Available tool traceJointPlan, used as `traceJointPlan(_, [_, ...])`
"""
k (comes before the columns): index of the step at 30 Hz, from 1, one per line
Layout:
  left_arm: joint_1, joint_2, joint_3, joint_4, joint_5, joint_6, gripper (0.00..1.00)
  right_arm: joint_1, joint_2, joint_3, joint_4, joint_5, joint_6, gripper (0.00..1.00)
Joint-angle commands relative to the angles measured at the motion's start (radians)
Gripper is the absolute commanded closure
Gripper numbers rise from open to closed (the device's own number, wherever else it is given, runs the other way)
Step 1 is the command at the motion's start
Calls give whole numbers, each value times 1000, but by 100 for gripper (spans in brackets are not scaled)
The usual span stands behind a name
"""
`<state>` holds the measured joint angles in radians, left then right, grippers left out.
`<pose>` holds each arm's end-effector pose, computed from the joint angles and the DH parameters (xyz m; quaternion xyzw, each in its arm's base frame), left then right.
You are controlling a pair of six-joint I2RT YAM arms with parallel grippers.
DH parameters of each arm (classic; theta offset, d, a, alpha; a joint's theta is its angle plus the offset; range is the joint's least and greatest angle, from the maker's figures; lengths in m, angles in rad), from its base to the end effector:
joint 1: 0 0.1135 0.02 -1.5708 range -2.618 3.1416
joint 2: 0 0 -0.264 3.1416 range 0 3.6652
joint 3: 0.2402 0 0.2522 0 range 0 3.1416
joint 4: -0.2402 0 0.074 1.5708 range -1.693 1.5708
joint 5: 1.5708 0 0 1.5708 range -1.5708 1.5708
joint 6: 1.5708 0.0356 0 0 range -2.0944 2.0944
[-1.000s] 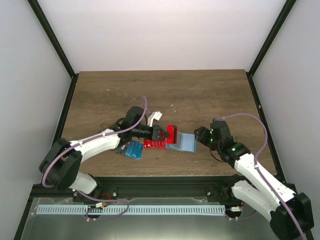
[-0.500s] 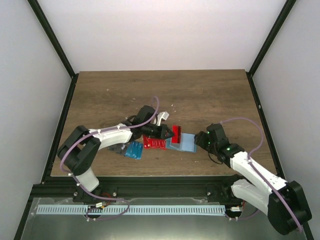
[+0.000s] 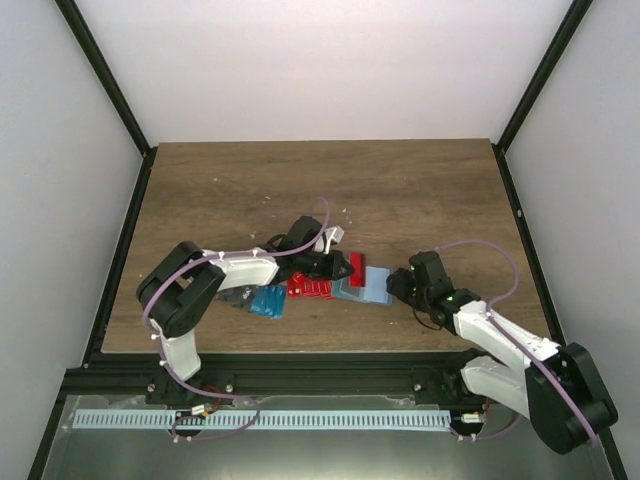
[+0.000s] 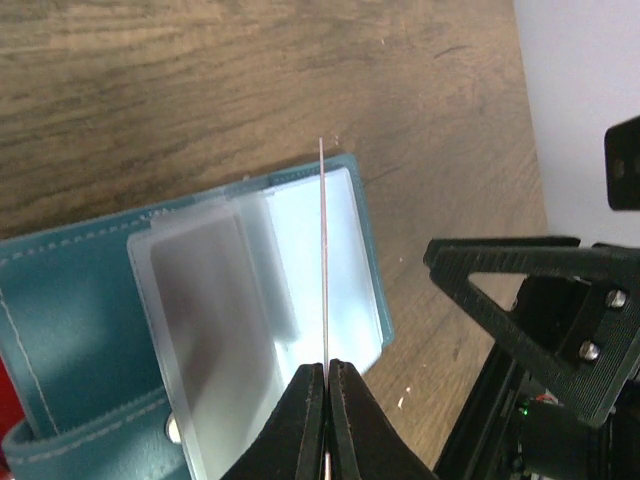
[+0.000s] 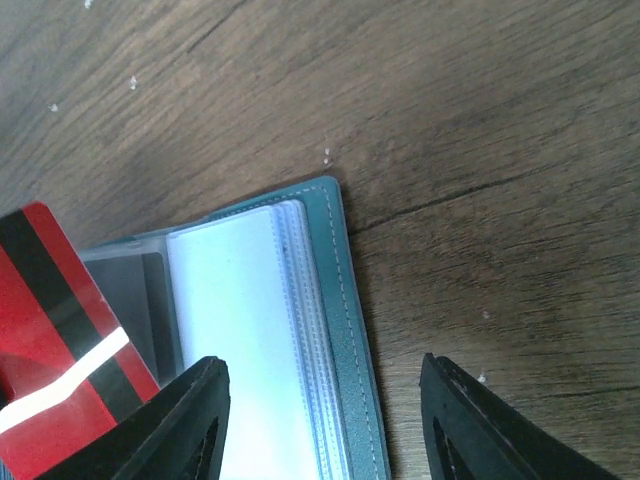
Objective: Put the credit cards into the card holder
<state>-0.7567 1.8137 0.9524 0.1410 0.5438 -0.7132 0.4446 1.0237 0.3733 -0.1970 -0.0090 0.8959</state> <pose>0.2543 -0.2654 0.1541 0.1299 0.8749 -0.4480 0.1308 0.1682 0.0805 0.1562 0.2077 0.9119 0.2231 0.2747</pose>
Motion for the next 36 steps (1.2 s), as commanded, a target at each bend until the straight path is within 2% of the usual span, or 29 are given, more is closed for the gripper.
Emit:
traceJointPlan(1, [-4, 32, 38, 38, -45, -8, 96, -5, 25, -13, 49, -7, 9, 46])
traceJointPlan(15, [-6, 73, 69, 14, -101, 11, 96, -4, 38, -25, 52, -11, 5, 53])
traceJointPlan(36, [-8, 105, 57, 60, -28, -1, 96, -4, 57, -22, 52, -29, 6, 56])
